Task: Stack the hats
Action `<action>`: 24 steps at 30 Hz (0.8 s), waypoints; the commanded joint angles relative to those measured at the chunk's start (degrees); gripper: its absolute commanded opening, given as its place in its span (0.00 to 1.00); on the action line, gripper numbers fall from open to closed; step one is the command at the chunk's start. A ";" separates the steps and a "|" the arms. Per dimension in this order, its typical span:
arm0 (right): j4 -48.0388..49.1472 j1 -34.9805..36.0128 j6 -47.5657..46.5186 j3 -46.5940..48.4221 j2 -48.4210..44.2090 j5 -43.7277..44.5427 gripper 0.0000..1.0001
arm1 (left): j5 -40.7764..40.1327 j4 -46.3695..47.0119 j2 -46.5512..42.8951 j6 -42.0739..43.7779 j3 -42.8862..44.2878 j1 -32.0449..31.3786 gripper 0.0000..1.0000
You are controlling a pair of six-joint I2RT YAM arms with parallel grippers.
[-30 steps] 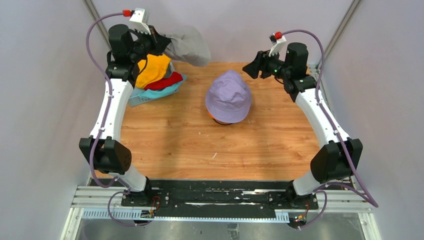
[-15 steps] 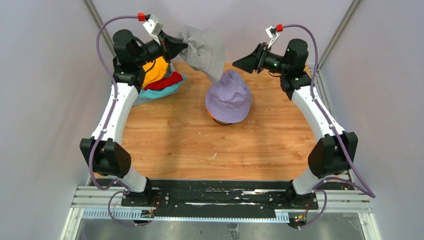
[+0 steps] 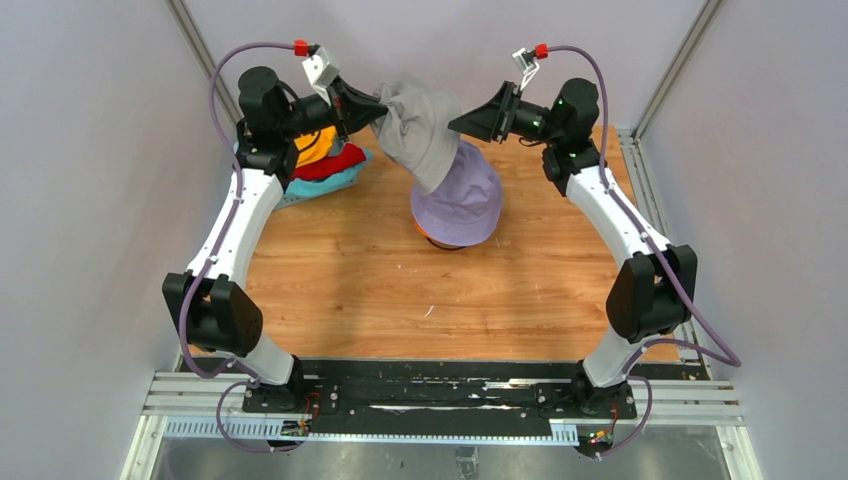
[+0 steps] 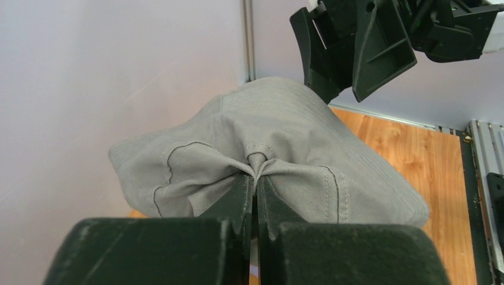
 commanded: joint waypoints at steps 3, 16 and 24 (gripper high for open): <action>4.96 3.41 4.22 4.02 2.33 -1.77 0.43 | 2.30 2.23 -3.61 0.81 -2.54 -0.59 0.00; 1.02 6.87 2.04 6.10 5.38 0.55 0.01 | -16.95 -22.93 -7.78 18.04 -1.63 -0.51 0.00; 0.55 7.21 0.39 4.05 6.81 1.30 0.01 | -20.69 -24.86 -5.98 18.57 -3.12 -0.51 0.00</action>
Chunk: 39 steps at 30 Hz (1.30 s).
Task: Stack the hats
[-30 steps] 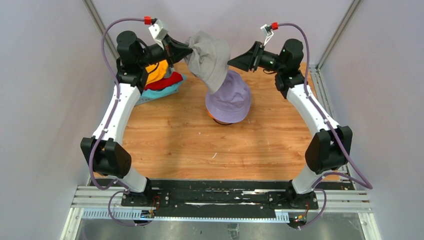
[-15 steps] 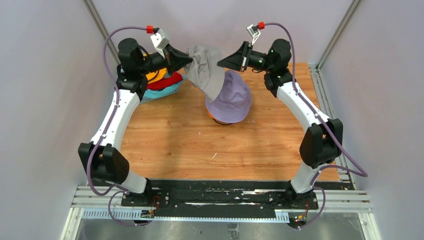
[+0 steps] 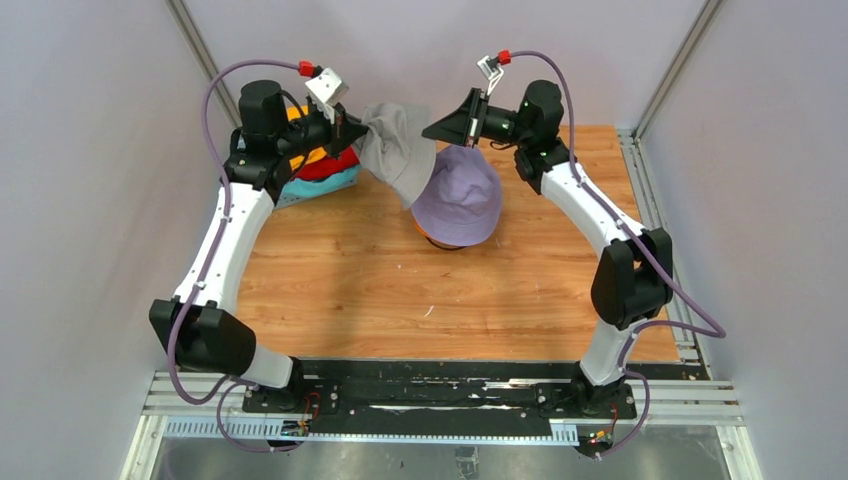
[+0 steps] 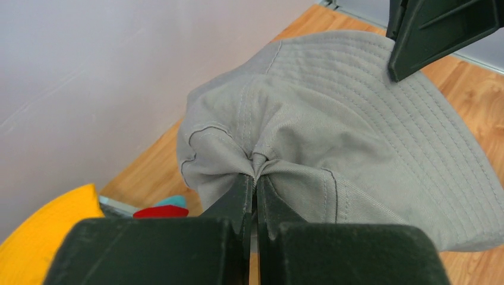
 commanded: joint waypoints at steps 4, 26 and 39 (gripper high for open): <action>-0.53 1.00 -2.42 0.81 2.81 -0.06 0.01 | -6.03 -1.24 2.50 1.78 0.52 -0.29 0.00; -6.12 -4.38 -8.37 -3.66 1.16 1.88 0.01 | -3.23 -0.66 10.70 0.28 4.92 -3.40 0.00; -6.42 -11.35 -10.74 -14.61 -6.76 2.88 0.00 | -6.45 -3.76 15.70 1.50 10.98 -10.76 0.00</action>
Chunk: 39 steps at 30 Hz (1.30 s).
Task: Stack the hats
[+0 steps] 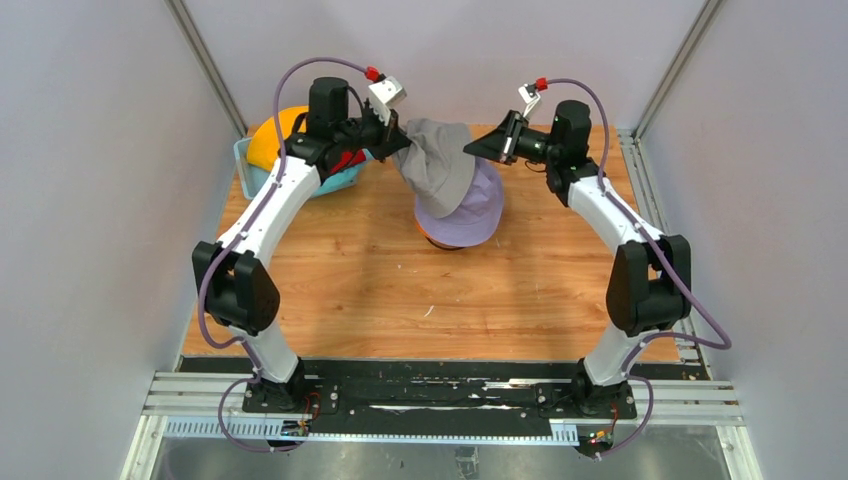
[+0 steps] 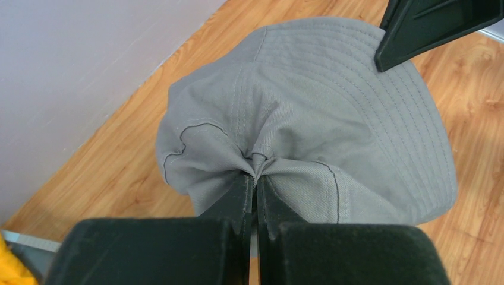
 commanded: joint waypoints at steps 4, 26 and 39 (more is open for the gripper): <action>-0.10 -3.63 -2.19 -4.66 -5.45 1.47 0.01 | -1.89 -0.48 1.35 -0.53 5.28 -2.86 0.18; -12.99 -9.02 -3.82 -14.79 -10.20 12.97 0.00 | -18.09 4.06 -3.52 -4.75 2.00 -5.41 0.59; -13.39 -8.15 -7.66 -20.58 -8.02 11.44 0.01 | -24.04 16.19 -9.16 -14.32 -13.98 -5.62 0.59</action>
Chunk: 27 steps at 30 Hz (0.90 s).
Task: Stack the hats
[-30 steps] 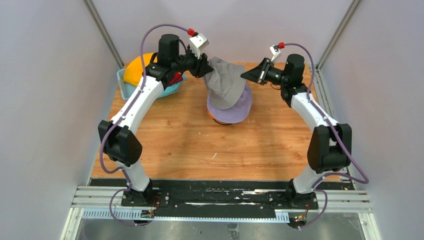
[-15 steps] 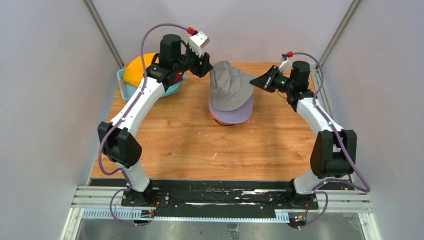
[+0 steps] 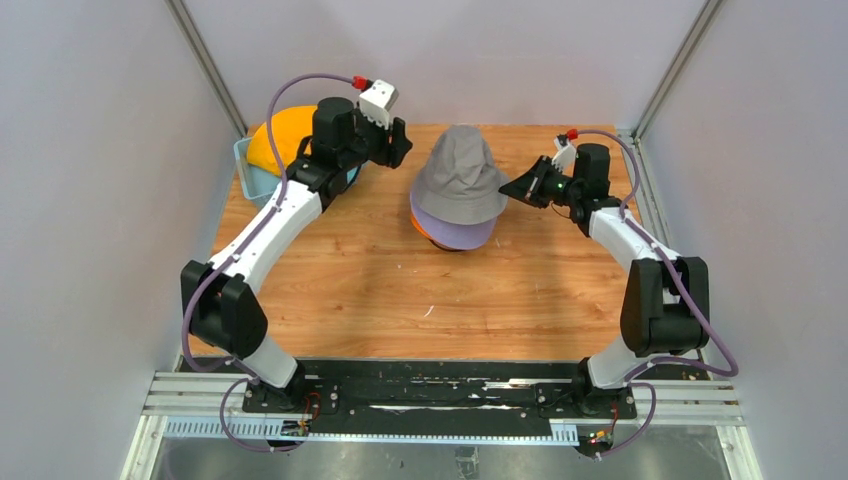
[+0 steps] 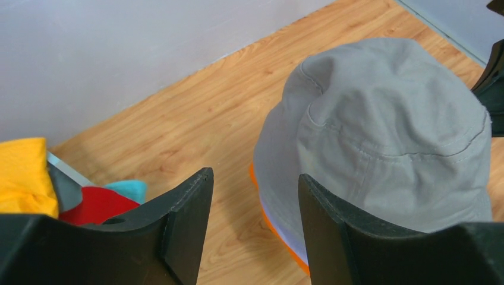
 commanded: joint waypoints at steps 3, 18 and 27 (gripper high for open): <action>-2.29 0.25 -3.81 -0.37 1.22 -0.82 0.01 | -2.30 7.37 -2.59 -4.54 -5.95 -1.71 0.59; -2.99 1.48 -4.36 -0.07 -1.27 -1.63 0.01 | -9.11 12.98 -11.38 -8.83 -18.56 -10.21 0.60; -3.07 1.57 -4.55 0.23 -1.60 -1.89 0.01 | -12.77 14.08 -14.52 -9.80 -25.33 -15.58 0.60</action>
